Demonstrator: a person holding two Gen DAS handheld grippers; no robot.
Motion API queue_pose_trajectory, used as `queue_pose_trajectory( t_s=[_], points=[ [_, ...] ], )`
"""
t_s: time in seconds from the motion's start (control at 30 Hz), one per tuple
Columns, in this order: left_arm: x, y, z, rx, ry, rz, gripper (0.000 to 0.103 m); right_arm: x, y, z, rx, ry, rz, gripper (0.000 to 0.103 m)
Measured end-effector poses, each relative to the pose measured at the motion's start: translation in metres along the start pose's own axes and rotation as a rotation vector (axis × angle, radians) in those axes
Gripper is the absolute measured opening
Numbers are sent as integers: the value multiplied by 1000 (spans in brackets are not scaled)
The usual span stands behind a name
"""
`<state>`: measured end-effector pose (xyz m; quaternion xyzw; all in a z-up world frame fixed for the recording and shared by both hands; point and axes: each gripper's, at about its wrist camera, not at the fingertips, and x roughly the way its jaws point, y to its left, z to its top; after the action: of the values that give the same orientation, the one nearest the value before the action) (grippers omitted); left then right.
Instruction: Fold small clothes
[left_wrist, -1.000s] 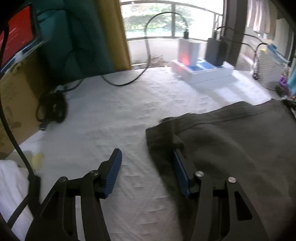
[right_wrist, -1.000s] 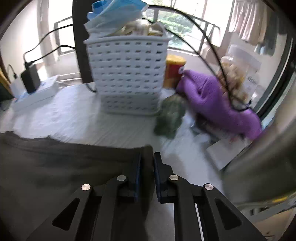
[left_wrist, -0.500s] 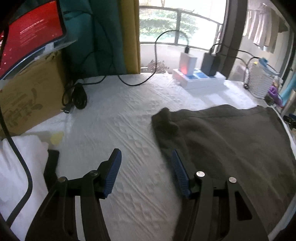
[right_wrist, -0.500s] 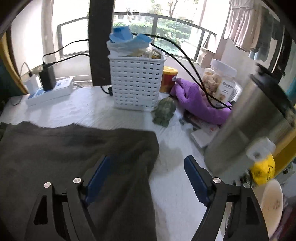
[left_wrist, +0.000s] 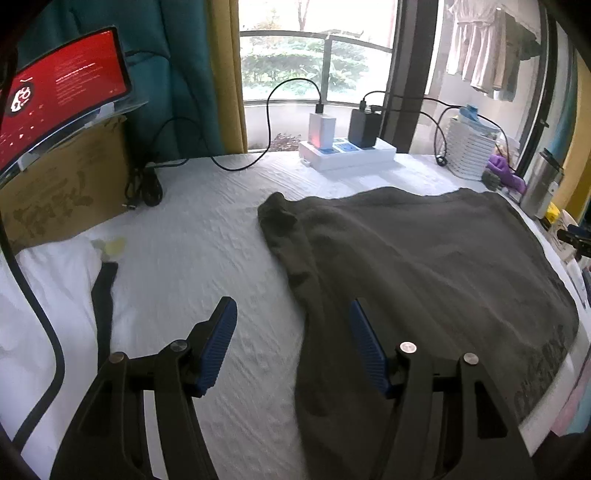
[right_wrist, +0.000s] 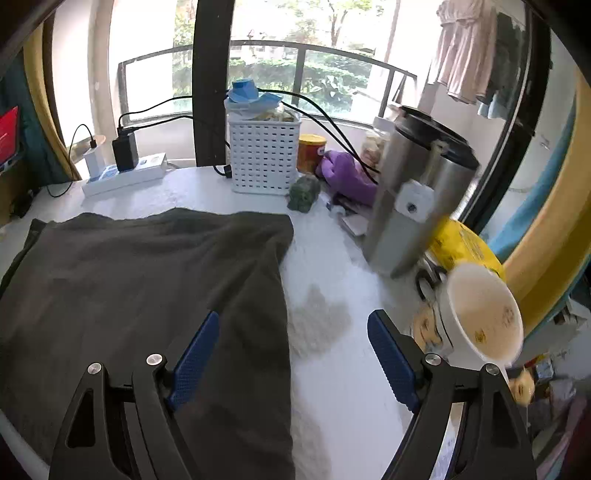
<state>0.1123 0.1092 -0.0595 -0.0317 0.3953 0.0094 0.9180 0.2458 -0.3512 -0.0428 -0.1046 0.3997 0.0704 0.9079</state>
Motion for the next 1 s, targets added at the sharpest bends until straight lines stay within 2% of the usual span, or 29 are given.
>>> queue_pose_trajectory(
  t_s=[0.17, 0.57, 1.0],
  points=[
    [-12, -6, -14, 2, -4, -12, 71, -16, -1, -24, 23, 3, 22, 84],
    [-46, -12, -56, 18, -3, -14, 72, -40, 2, -63, 45, 6, 30, 84],
    [-50, -40, -106, 74, 68, -160, 71, -64, 5, -102, 65, 5, 16, 84]
  ],
)
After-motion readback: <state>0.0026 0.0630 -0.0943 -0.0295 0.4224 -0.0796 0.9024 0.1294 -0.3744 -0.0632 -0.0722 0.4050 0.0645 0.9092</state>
